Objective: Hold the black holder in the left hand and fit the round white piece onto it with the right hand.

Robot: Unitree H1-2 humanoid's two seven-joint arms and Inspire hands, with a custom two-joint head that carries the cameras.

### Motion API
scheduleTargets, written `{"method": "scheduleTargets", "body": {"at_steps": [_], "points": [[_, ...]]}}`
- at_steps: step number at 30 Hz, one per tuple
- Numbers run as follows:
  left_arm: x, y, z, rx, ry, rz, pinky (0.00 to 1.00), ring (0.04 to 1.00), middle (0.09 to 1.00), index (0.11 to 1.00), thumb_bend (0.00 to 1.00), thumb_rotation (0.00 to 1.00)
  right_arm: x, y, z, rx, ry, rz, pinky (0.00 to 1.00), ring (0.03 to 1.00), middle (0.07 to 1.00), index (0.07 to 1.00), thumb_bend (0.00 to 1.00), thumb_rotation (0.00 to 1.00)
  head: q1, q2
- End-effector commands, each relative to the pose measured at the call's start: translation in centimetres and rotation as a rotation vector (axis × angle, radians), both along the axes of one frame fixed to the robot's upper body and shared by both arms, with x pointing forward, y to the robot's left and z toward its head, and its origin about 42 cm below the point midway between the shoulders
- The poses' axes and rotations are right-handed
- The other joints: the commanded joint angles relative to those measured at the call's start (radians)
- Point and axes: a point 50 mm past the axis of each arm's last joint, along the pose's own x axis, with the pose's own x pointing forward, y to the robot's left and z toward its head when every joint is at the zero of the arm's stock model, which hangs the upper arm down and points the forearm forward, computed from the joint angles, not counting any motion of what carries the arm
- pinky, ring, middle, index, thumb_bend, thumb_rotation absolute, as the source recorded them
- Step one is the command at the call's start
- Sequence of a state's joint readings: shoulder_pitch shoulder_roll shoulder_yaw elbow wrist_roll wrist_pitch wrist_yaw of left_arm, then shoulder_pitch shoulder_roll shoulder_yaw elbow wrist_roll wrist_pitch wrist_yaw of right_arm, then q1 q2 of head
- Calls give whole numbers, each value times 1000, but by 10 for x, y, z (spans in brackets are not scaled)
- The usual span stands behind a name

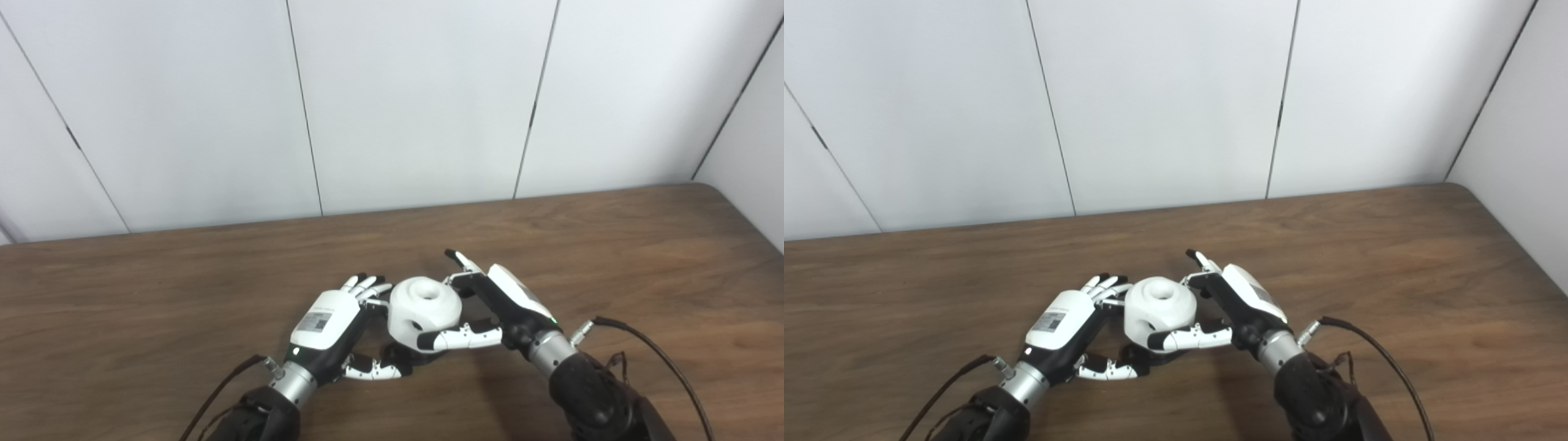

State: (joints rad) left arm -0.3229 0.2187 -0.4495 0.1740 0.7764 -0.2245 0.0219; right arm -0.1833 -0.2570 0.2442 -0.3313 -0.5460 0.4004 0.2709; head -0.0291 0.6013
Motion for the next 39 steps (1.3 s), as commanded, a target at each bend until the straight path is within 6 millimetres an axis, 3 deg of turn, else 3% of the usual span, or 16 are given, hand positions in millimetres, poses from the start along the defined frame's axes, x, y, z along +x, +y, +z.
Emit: {"method": "scheduleTargets", "body": {"at_steps": [1, 12, 15, 18, 23, 31, 39], "points": [[6, -5, 11, -1, -37, -25, 1000, 953, 881, 481, 517, 53, -1, -6, 10, -5, -54, 0, 804, 1000, 1000, 1000, 1000, 618, 0, 1], [6, -6, 10, -8, -41, -23, 1000, 946, 875, 481, 516, 53, -3, -10, 11, -9, -67, 6, 896, 1000, 1000, 1000, 1000, 611, 1, 1], [6, -6, 10, -10, -40, -22, 1000, 946, 877, 481, 516, 53, -3, -11, 13, 0, -78, 8, 982, 1000, 1000, 1000, 1000, 603, 6, 4], [6, -7, 10, -9, -41, -24, 1000, 945, 876, 481, 517, 52, -3, -11, 15, -14, -89, 4, 999, 1000, 1000, 1000, 1000, 611, 10, 4], [6, -8, 10, -9, -35, -25, 1000, 948, 876, 481, 517, 52, -5, -8, 22, -34, -107, 9, 937, 1000, 1000, 1000, 1000, 637, 12, 0], [6, -9, 9, -11, -33, -22, 1000, 954, 878, 481, 517, 52, -12, 2, 36, -23, -149, 68, 840, 1000, 1000, 1000, 1000, 599, 14, -1], [6, -10, 10, -12, -31, -21, 1000, 952, 876, 481, 517, 51, -18, 9, 48, -18, -165, 101, 835, 1000, 1000, 1000, 1000, 575, 14, -1]]}}
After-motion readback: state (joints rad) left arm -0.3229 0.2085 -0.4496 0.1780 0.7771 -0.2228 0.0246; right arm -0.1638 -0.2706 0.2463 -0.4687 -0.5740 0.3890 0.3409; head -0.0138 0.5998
